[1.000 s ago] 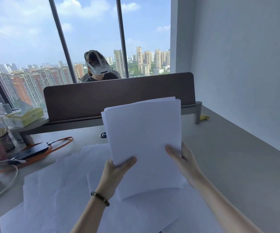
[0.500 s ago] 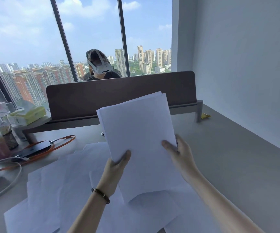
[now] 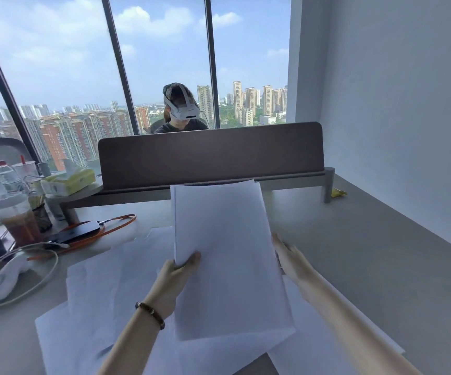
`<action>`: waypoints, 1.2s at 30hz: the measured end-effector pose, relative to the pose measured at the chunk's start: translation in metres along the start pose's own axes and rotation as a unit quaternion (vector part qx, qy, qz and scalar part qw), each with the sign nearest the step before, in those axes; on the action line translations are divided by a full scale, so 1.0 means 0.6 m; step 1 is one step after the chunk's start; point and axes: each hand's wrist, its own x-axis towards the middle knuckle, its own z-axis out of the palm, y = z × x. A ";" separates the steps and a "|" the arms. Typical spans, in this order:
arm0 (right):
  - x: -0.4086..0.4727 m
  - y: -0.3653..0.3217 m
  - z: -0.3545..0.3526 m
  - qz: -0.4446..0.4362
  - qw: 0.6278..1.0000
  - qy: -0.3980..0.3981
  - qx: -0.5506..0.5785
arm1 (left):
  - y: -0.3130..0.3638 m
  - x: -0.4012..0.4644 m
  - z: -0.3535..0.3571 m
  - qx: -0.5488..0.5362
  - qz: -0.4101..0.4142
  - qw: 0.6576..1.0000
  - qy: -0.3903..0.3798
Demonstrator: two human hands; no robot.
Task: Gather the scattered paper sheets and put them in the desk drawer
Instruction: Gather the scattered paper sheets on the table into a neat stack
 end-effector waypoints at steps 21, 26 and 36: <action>-0.044 0.042 0.031 -0.013 0.886 0.008 -0.463 | 0.000 -0.073 -0.091 -0.066 -0.090 0.992 0.058; -0.041 0.047 0.000 -0.011 0.887 0.043 -0.459 | -0.008 -0.084 -0.107 -0.072 -0.113 0.989 0.065; -0.058 0.044 -0.077 0.132 0.839 0.028 -0.527 | -0.017 -0.115 -0.125 -0.048 -0.135 0.988 0.053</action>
